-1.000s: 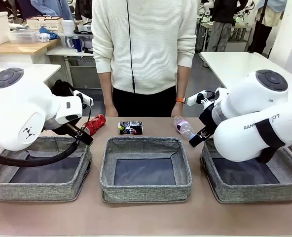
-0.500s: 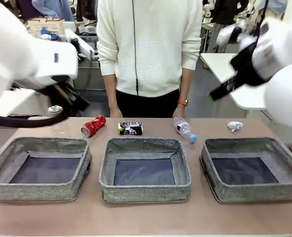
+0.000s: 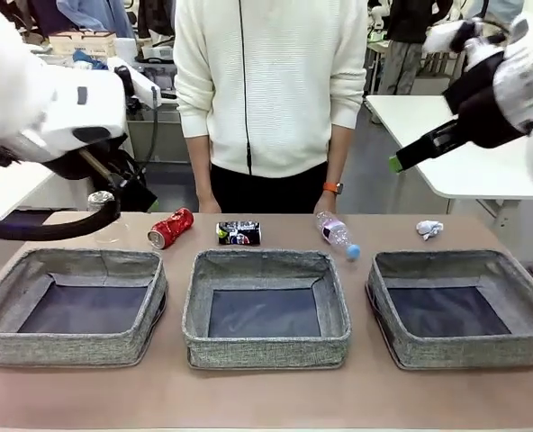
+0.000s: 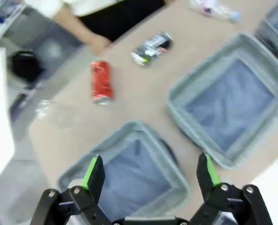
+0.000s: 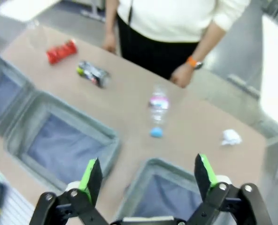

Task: Sort the waste into the appropriate baskets.
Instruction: Pick up the waste item pointed out by the person.

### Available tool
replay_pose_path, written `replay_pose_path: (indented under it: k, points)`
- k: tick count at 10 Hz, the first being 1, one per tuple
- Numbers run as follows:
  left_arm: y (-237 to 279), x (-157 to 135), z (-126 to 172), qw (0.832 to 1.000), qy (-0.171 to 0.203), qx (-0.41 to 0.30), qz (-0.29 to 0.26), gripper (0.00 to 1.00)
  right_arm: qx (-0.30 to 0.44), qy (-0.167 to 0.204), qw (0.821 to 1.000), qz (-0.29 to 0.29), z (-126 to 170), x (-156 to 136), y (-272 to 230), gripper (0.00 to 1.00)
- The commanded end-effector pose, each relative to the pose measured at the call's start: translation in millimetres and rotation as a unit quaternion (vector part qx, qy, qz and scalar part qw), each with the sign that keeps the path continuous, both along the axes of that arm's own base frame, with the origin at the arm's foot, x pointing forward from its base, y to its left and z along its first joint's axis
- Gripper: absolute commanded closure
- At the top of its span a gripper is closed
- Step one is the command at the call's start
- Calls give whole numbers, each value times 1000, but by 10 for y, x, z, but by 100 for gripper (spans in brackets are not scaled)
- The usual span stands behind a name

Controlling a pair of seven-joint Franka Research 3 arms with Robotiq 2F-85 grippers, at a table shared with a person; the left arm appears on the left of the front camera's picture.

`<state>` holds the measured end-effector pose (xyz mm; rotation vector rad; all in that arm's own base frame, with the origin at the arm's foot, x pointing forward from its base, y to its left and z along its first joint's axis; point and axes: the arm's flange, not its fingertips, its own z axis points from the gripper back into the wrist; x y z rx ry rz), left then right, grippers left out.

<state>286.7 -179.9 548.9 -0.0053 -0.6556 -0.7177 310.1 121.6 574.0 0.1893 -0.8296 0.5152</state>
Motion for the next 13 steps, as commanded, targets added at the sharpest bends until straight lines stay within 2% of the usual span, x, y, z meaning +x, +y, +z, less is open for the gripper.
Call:
replay_pose_path:
  k: [1,2,3,4,5,6,7,8,9,10,13]
  points:
    - [771,-66,22,976,137,-151,-74,0,211,124,969,33,-281,-145,-516,0]
    - [1338,-100,-97,943,141,-281,-111,0,301,186,935,35,-493,-144,-805,0]
    - [1807,-199,-247,904,102,-397,-124,0,337,198,917,85,-659,-163,-1093,0]
    - [2169,-355,-431,865,59,-481,-128,0,338,210,910,116,-891,-171,-1351,0]
    - [2443,-531,-657,842,34,-527,-107,0,356,211,904,106,-1119,-199,-1623,0]
    - [2573,-674,-911,819,21,-563,-107,0,399,210,889,87,-1291,-213,-1932,0]
    - [2730,-732,-1214,808,42,-584,-66,0,454,206,865,58,-1450,-200,-2285,0]
    - [2831,-719,-1439,790,63,-608,-57,0,481,197,854,15,-1527,-213,-2494,0]
    - [2834,-630,-1624,785,112,-609,3,0,470,191,861,-39,-1577,-208,-2585,0]
    - [3565,-189,-464,807,39,-585,-78,0,458,208,862,56,-1264,-25,-2559,0]
    - [3565,-189,-464,807,39,-585,-78,0,458,208,862,56,-1264,-25,-2559,0]
